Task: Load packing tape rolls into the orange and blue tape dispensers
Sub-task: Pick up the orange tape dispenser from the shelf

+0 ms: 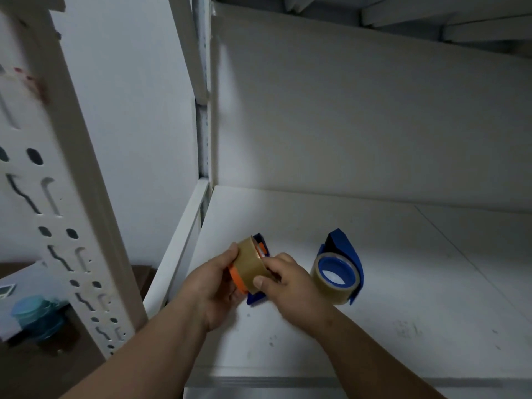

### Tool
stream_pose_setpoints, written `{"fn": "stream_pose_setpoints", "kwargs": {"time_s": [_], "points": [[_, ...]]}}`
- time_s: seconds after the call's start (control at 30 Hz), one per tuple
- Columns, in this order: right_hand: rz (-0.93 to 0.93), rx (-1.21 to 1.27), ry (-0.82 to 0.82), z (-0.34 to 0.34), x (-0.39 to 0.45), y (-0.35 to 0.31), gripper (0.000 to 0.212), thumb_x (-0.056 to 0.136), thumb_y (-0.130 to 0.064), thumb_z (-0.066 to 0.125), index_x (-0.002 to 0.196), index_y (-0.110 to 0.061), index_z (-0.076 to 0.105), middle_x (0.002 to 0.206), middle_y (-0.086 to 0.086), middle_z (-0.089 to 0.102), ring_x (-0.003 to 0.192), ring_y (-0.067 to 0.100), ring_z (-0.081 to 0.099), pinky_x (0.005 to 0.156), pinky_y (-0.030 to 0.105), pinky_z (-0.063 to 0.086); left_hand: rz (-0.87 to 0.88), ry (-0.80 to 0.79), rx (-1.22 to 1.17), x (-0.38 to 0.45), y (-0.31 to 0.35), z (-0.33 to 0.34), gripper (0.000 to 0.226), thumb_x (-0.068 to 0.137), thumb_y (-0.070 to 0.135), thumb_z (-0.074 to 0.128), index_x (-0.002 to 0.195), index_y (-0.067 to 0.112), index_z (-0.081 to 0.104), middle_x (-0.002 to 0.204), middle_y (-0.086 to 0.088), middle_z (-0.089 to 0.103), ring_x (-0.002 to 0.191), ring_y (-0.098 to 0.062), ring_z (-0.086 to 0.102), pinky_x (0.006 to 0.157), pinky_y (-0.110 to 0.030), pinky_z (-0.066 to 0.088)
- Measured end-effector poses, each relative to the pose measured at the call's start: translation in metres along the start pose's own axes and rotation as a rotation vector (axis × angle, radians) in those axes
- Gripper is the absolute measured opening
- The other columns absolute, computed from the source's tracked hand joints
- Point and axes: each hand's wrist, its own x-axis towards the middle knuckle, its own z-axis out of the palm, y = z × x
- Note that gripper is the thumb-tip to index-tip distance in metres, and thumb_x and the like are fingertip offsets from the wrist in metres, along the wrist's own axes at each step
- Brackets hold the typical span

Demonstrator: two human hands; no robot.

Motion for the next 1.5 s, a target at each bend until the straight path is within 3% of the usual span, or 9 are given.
{"fn": "stream_pose_setpoints", "kwargs": {"time_s": [0.3, 0.4, 0.57, 0.7, 0.8, 0.9, 1.07, 1.23, 1.5], "points": [[0.150, 0.221, 0.121, -0.010, 0.000, 0.005, 0.015, 0.094, -0.018, 0.054, 0.097, -0.032, 0.059, 0.092, -0.006, 0.070, 0.086, 0.008, 0.065, 0.071, 0.023, 0.046, 0.214, 0.072, 0.031, -0.004, 0.001, 0.004, 0.025, 0.099, 0.016, 0.053, 0.118, 0.002, 0.061, 0.105, -0.019, 0.067, 0.089, -0.031, 0.063, 0.078, -0.040, 0.053], [0.192, 0.225, 0.274, -0.017, 0.006, 0.008, 0.011, 0.094, -0.018, 0.054, 0.097, -0.028, 0.059, 0.091, -0.005, 0.069, 0.085, 0.014, 0.064, 0.066, 0.027, 0.046, 0.317, 0.168, 0.044, -0.004, 0.003, 0.001, 0.014, 0.100, 0.013, 0.052, 0.103, 0.006, 0.063, 0.091, -0.011, 0.069, 0.079, -0.024, 0.064, 0.069, -0.036, 0.051], [0.041, -0.380, 0.221, -0.012, 0.015, 0.024, 0.034, 0.095, -0.016, 0.046, 0.127, -0.023, 0.051, 0.117, -0.004, 0.057, 0.101, 0.016, 0.056, 0.085, 0.028, 0.046, 0.450, 0.214, 0.176, -0.004, 0.008, 0.000, 0.020, 0.102, 0.015, 0.048, 0.098, 0.015, 0.068, 0.086, -0.004, 0.073, 0.076, -0.018, 0.066, 0.072, -0.034, 0.051], [-0.132, -0.937, 0.066, 0.001, 0.014, 0.037, 0.039, 0.078, -0.004, 0.045, 0.111, -0.019, 0.058, 0.109, 0.001, 0.060, 0.106, 0.023, 0.052, 0.108, 0.035, 0.029, 0.520, 0.231, 0.343, -0.006, 0.006, 0.000, 0.024, 0.101, 0.022, 0.047, 0.089, 0.020, 0.068, 0.091, -0.010, 0.072, 0.082, -0.024, 0.064, 0.080, -0.038, 0.049], [-0.064, -0.990, -0.017, 0.002, 0.015, 0.039, 0.051, 0.072, -0.006, 0.046, 0.120, -0.021, 0.053, 0.121, 0.001, 0.055, 0.123, 0.024, 0.042, 0.119, 0.047, 0.006, 0.583, 0.244, 0.481, -0.008, 0.003, -0.003, 0.023, 0.098, 0.029, 0.047, 0.092, 0.020, 0.067, 0.093, -0.017, 0.069, 0.084, -0.027, 0.061, 0.079, -0.039, 0.048], [-0.031, -0.693, 0.135, 0.002, 0.020, 0.029, 0.053, 0.075, -0.013, 0.050, 0.124, -0.031, 0.052, 0.128, -0.006, 0.048, 0.125, 0.018, 0.036, 0.116, 0.039, 0.015, 0.634, 0.226, 0.557, -0.011, 0.002, -0.005, 0.022, 0.099, 0.031, 0.048, 0.092, 0.021, 0.067, 0.091, -0.014, 0.068, 0.083, -0.025, 0.061, 0.078, -0.037, 0.046], [0.169, 0.288, 0.269, -0.010, 0.036, -0.013, 0.043, 0.092, -0.020, 0.052, 0.133, -0.031, 0.046, 0.127, -0.009, 0.049, 0.105, 0.011, 0.053, 0.081, 0.025, 0.045, 0.688, 0.047, 0.567, -0.033, 0.009, 0.010, 0.030, 0.101, 0.030, 0.049, 0.091, 0.047, 0.070, 0.089, 0.012, 0.073, 0.089, -0.011, 0.067, 0.082, -0.033, 0.048], [0.234, 0.897, 0.198, -0.036, 0.035, -0.019, 0.047, 0.091, -0.054, 0.050, 0.127, -0.025, 0.056, 0.113, 0.006, 0.071, 0.095, 0.025, 0.071, 0.093, 0.050, 0.052, 0.643, -0.190, 0.536, -0.048, 0.015, 0.032, 0.023, 0.093, 0.032, 0.052, 0.099, 0.034, 0.075, 0.097, 0.011, 0.077, 0.090, 0.000, 0.070, 0.083, -0.026, 0.047], [0.177, 0.987, 0.214, -0.088, -0.018, 0.009, 0.061, 0.081, -0.061, 0.052, 0.128, -0.024, 0.057, 0.119, 0.008, 0.070, 0.109, 0.024, 0.066, 0.094, 0.043, 0.050, 0.590, -0.295, 0.650, -0.036, -0.026, 0.091, 0.035, 0.102, 0.024, 0.048, 0.095, 0.050, 0.070, 0.091, 0.019, 0.075, 0.078, 0.008, 0.066, 0.067, -0.017, 0.049]]}}
